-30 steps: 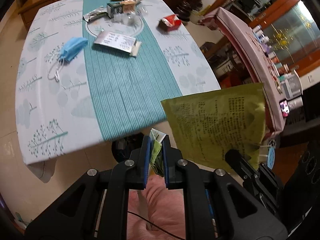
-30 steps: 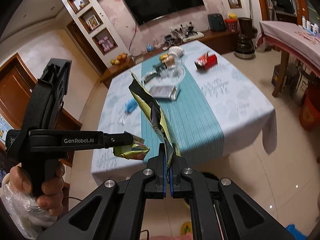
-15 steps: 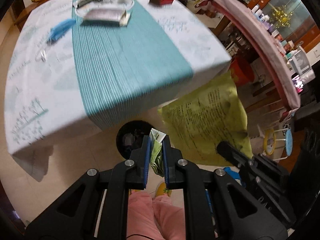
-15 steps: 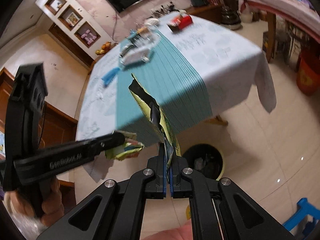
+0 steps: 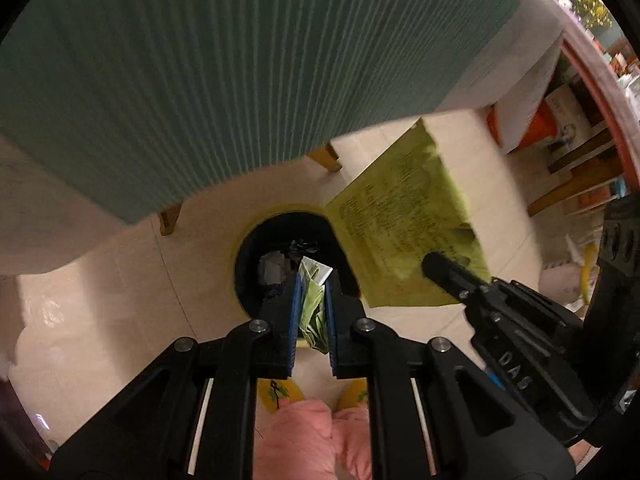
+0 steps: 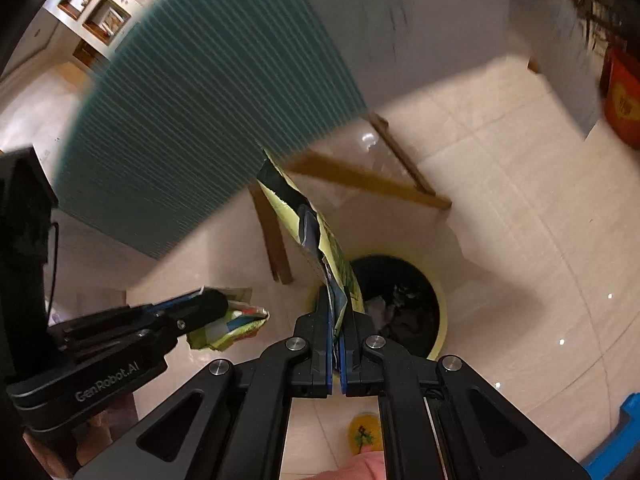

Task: Collect trash
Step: 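Carry the snack bag and green wrapper with both tools down to the black bin, then open the right tool over the bin dropping the bag while the left drops the wrapper, then raise both open tools back up over the table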

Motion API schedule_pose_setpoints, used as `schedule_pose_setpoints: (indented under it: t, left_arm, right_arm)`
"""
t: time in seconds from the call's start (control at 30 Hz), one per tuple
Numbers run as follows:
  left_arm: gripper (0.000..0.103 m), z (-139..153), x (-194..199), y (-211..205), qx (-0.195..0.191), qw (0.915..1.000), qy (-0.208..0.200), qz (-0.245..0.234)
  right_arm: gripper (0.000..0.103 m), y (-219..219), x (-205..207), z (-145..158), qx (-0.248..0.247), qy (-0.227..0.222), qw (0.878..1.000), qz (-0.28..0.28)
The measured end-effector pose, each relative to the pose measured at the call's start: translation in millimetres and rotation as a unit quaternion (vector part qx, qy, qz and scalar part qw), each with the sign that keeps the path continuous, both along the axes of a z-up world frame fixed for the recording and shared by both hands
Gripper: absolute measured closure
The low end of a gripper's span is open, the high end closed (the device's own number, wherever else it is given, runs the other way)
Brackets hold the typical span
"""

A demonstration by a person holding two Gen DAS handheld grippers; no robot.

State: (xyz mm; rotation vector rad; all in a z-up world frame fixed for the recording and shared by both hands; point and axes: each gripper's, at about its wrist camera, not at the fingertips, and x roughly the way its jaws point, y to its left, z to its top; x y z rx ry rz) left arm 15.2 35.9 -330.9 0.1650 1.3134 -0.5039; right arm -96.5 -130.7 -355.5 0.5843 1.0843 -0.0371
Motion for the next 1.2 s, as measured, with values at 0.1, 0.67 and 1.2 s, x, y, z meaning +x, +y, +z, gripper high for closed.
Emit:
schedule_pose_setpoints:
  t: [0.1, 0.67, 1.2]
  left_arm:
    - [0.092, -38.9, 3.9, -6.1, 0.002, 0.9999, -0.001, -0.014]
    - [0.020, -118.8, 11.1, -23.6, 0.058, 0.9967, -0.031, -0.048]
    - [0.020, 50.2, -53.3, -6.1, 0.029, 0.9975, -0.056, -0.029]
  right_arm:
    - [0.101, 5.0, 1.0, -46.0, -0.006, 0.009, 1.000, 0.016]
    - [0.049, 0.6, 0.7, -139.6, -0.010, 0.054, 0.998, 0.014]
    - [0.049, -1.3, -23.2, 33.3, -0.036, 0.022, 0.999, 0.021]
